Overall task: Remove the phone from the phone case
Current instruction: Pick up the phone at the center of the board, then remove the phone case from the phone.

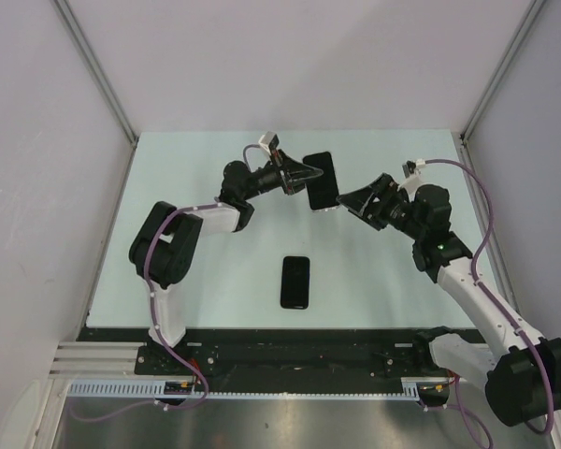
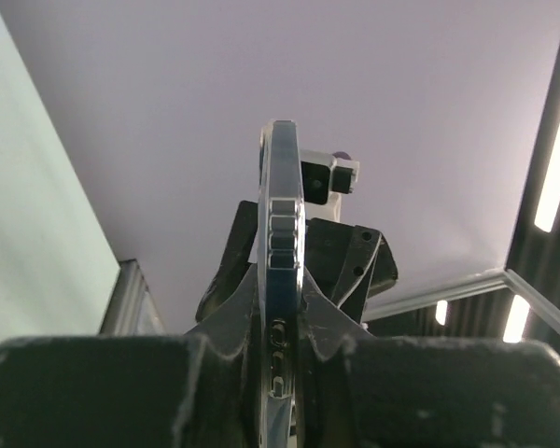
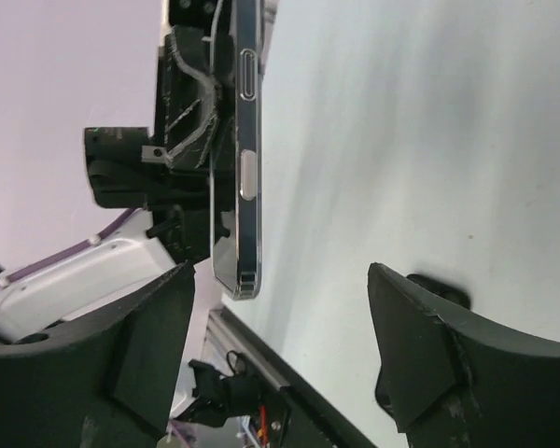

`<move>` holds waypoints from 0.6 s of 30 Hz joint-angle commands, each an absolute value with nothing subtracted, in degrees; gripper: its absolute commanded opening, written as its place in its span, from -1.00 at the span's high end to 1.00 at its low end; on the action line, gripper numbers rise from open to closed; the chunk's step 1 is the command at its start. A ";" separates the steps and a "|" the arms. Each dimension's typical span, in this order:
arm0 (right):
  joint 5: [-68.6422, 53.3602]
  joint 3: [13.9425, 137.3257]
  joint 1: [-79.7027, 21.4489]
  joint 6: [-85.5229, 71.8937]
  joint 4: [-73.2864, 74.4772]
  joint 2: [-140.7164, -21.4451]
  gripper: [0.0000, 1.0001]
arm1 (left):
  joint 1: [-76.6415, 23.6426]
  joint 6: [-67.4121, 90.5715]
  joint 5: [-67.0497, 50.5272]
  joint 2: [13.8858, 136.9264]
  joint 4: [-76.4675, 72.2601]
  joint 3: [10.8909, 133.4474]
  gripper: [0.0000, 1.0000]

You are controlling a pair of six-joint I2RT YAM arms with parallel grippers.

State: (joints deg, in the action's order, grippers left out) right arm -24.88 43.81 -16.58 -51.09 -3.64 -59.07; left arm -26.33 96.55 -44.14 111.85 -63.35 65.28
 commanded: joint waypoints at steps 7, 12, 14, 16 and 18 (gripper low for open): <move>-30.15 35.96 -16.08 -65.46 -24.24 -54.67 0.25 | -29.53 105.12 -41.31 112.15 -83.76 66.45 1.00; -29.89 29.54 -16.17 -75.31 -37.33 -55.11 1.00 | -29.53 104.76 -40.25 112.32 -83.14 66.80 1.00; -28.40 27.52 -16.52 -77.86 -39.19 -54.32 1.00 | -29.53 104.77 -39.90 112.24 -83.14 66.53 1.00; -27.43 25.76 -16.96 -80.23 -43.49 -53.35 1.00 | -29.53 104.77 -39.55 111.89 -83.06 66.27 1.00; -25.33 22.44 -17.84 -86.29 -51.71 -53.44 1.00 | -29.62 104.68 -38.76 111.36 -83.23 65.66 1.00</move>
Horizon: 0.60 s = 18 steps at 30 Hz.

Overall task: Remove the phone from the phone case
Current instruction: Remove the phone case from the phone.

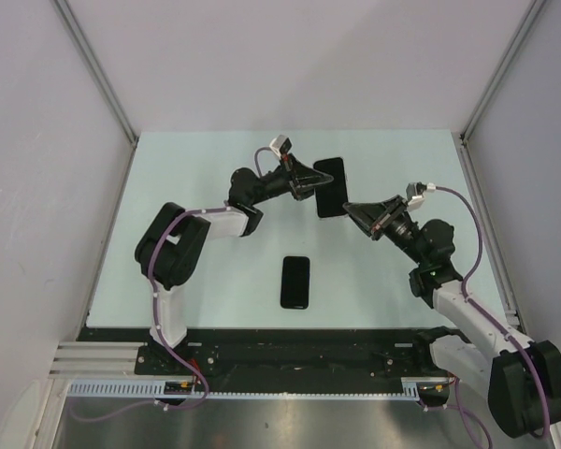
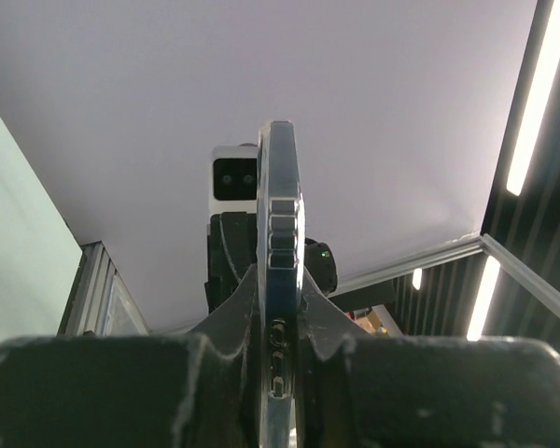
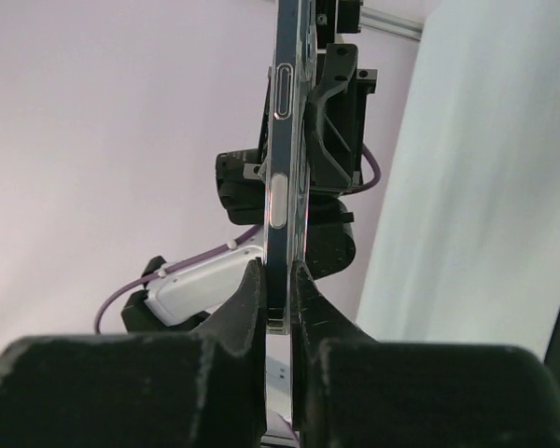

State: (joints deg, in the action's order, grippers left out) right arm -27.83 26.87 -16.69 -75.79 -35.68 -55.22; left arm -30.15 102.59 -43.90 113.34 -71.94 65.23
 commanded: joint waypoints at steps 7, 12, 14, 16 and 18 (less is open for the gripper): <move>-17.67 17.67 -21.35 -102.55 -76.97 -61.94 1.00 | -30.85 104.07 -35.25 109.25 -90.08 64.07 1.00; -12.22 18.19 -24.25 -111.25 -91.13 -69.86 1.00 | -31.46 103.54 -34.02 108.63 -93.07 64.33 1.00; -11.43 19.33 -25.75 -112.06 -91.58 -71.62 1.00 | -31.64 103.45 -33.84 108.55 -93.86 64.95 1.00; -10.55 20.38 -26.80 -112.41 -91.67 -72.07 1.00 | -31.82 103.36 -33.58 108.37 -94.04 65.82 1.00; -9.76 21.09 -27.24 -112.76 -91.76 -72.25 1.00 | -31.90 103.45 -33.58 107.93 -94.31 66.35 1.00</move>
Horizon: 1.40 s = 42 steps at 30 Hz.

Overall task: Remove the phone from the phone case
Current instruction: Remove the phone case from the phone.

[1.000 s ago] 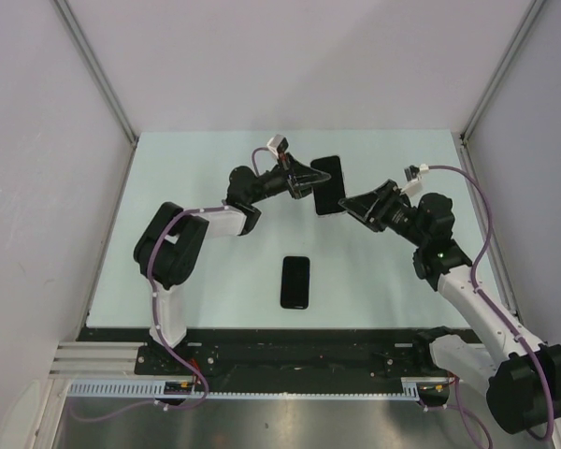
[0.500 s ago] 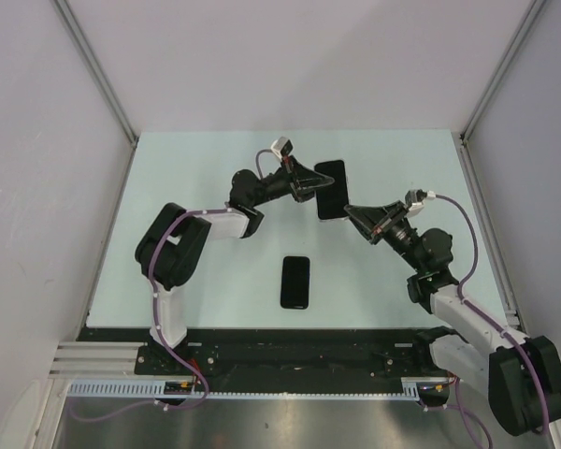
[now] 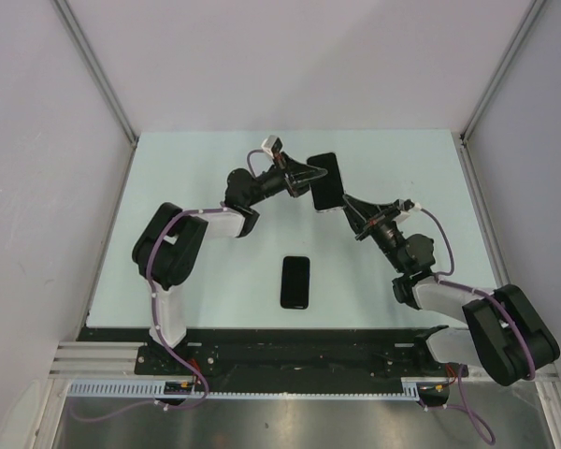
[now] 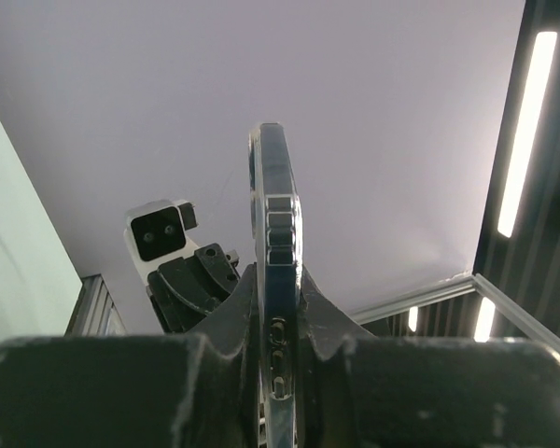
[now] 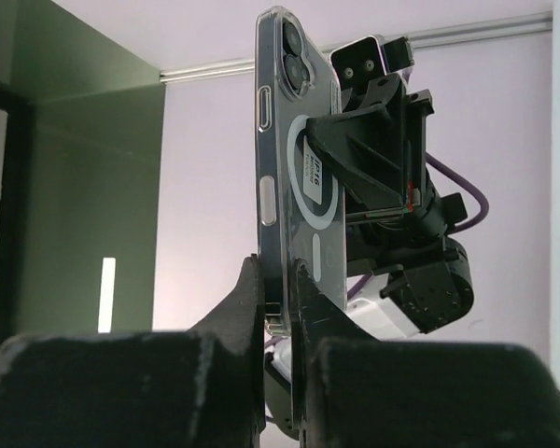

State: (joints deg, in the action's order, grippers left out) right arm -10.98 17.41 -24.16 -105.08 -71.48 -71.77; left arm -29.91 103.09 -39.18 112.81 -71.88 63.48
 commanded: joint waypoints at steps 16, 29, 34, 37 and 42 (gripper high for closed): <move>-4.75 30.50 -29.71 -113.82 -91.76 -72.68 1.00 | -33.49 104.06 -30.32 101.43 -95.45 74.62 0.99; -7.11 31.38 -30.24 -107.24 -88.88 -72.96 1.00 | -34.28 104.59 -29.62 99.06 -94.83 74.97 1.00; -10.99 33.04 -28.21 -83.50 -46.83 -61.46 1.00 | -34.28 104.86 -30.41 97.74 -93.43 73.92 1.00; -9.58 37.70 -27.60 -73.50 -26.96 -57.13 1.00 | -34.28 104.77 -31.38 97.30 -92.29 72.25 1.00; -16.51 40.95 -23.47 -65.14 -17.86 -58.88 0.69 | -34.63 105.47 -32.78 98.43 -92.11 70.49 1.00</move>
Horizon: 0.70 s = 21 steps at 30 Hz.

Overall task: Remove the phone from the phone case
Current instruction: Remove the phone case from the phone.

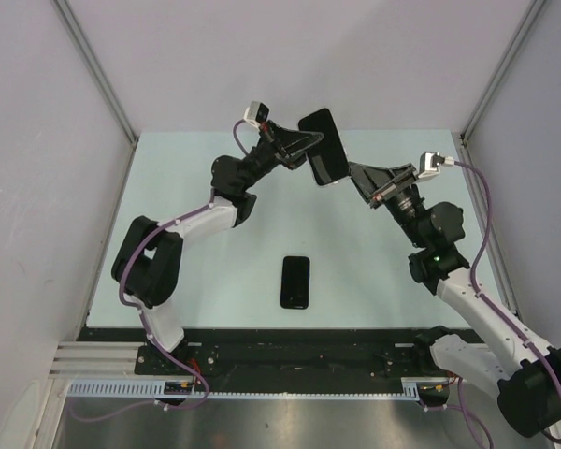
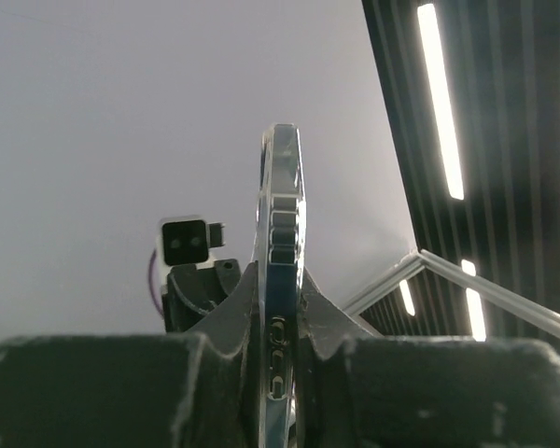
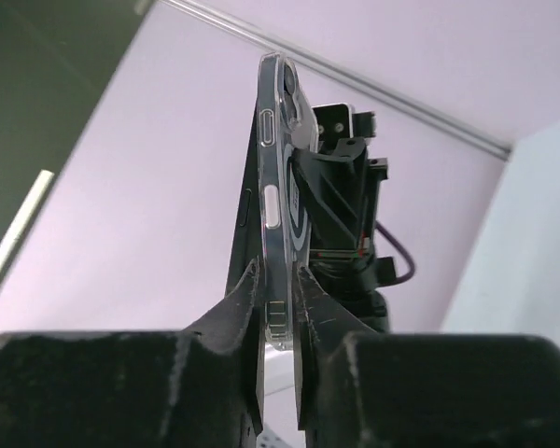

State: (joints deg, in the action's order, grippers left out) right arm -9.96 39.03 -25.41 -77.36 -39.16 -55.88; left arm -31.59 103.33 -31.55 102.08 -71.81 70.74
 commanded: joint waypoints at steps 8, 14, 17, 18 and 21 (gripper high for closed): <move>-24.68 42.45 -20.48 -61.52 -18.63 -61.87 0.43 | -35.33 105.73 -36.82 101.24 -90.97 69.00 1.00; -30.58 42.63 -19.34 -64.77 -26.43 -66.35 0.17 | -35.68 105.56 -39.55 103.53 -90.79 67.67 1.00; -32.07 42.63 -19.34 -67.75 -30.56 -68.63 0.14 | -36.03 105.38 -40.69 104.85 -90.79 67.41 1.00; -32.43 42.54 -19.34 -68.63 -31.80 -69.34 0.15 | -36.12 105.21 -40.95 105.46 -90.79 67.50 1.00; -34.45 42.54 -19.34 -72.33 -37.34 -72.15 0.32 | -36.39 104.94 -41.92 106.95 -90.79 67.76 1.00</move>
